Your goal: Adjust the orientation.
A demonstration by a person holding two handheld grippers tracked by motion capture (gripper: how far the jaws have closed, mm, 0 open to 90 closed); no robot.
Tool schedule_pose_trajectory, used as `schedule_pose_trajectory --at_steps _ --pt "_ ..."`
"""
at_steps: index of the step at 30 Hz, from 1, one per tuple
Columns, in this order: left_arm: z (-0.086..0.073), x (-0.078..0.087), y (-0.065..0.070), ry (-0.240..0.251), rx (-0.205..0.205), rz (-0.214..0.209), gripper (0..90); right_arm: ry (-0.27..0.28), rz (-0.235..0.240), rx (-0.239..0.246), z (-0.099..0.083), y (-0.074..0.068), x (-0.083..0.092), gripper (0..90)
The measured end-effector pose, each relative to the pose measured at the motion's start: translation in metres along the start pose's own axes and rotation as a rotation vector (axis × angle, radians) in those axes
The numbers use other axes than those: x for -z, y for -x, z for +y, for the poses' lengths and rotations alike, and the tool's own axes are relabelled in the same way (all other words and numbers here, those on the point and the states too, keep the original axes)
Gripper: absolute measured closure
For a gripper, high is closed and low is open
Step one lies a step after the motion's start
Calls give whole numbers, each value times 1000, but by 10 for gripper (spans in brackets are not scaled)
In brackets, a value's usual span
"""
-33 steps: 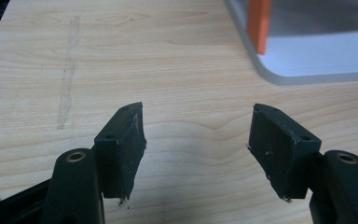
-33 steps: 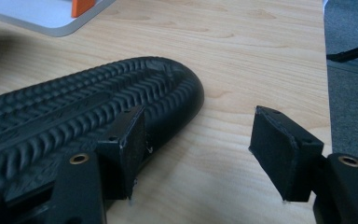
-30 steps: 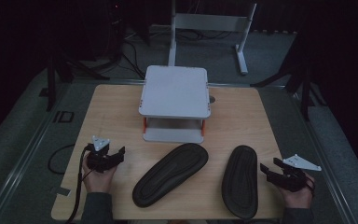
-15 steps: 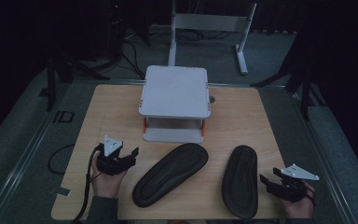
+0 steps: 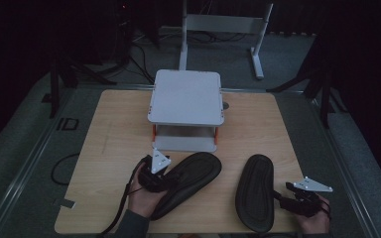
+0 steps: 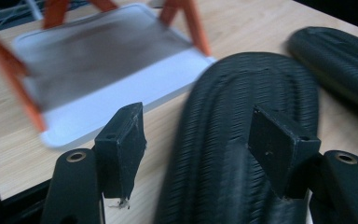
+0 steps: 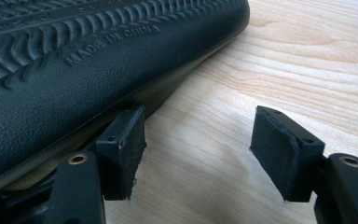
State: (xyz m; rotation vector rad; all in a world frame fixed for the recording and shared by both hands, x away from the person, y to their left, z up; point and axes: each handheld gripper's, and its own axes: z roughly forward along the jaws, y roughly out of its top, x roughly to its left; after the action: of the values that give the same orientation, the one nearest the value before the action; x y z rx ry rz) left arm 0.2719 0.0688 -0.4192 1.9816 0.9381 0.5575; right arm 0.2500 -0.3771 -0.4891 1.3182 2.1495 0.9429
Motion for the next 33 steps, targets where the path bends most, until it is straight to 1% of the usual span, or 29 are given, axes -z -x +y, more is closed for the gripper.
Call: schedule_pose_trajectory --at_steps 2,3,4,6,7,8,9,10,12,13,14,15,16,17,20,22,23,24,26,28,29,30,32,33 --pt "3 -5 8 -6 -11 -18 374 6 3 -3 1 -1 1 346" --pt "3 -5 8 -6 -11 -18 374 12 7 -5 1 -1 1 346" --pt "5 -10 16 -7 -17 -40 374 18 16 -9 2 -1 2 346" --pt "7 -14 23 -9 -29 -59 375 33 26 -10 4 -2 3 346" --pt "7 -14 23 -9 -29 -59 375 41 33 -12 5 -3 3 346" --pt "8 -16 26 -13 -41 -67 376 48 39 -13 7 -3 4 345" --pt "9 -17 29 -12 -43 -74 380 54 45 -14 8 -4 4 345" --pt "11 -21 38 -15 -57 -103 382 66 56 -13 10 -5 5 344" --pt "13 -25 45 -23 -79 -113 382 75 63 -5 14 -8 5 344" --pt "13 -25 45 -23 -79 -113 382 75 63 -5 14 -8 5 344" --pt "14 -28 52 -27 -89 -137 382 89 72 9 20 -12 4 345" --pt "14 -28 52 -27 -89 -137 382 98 74 11 21 -13 5 344" --pt "15 -30 56 -24 -93 -143 382 109 81 12 24 -14 5 344" --pt "16 -32 61 -27 -103 -160 382 117 88 14 26 -15 6 345" --pt "18 -34 66 -26 -110 -173 381 116 81 26 29 -17 5 352" --pt "20 -36 72 -25 -122 -189 380 113 93 38 34 -22 2 352" --pt "20 -36 72 -25 -122 -189 380 113 93 38 34 -22 2 352" --pt "20 -37 74 -24 -123 -193 379 107 97 58 37 -27 0 352" --pt "20 -38 75 -25 -114 -206 379 112 107 72 40 -32 0 351" --pt "20 -38 76 -27 -112 -213 379 118 116 74 41 -34 0 352" --pt "20 -38 78 -28 -114 -220 379 122 128 72 43 -36 0 352" --pt "21 -37 82 -24 -120 -230 377 129 134 80 46 -40 0 354" --pt "21 -37 83 -22 -125 -235 376 131 140 80 47 -41 0 354" --pt "22 -36 87 -17 -123 -252 371 143 161 82 50 -46 -1 358"
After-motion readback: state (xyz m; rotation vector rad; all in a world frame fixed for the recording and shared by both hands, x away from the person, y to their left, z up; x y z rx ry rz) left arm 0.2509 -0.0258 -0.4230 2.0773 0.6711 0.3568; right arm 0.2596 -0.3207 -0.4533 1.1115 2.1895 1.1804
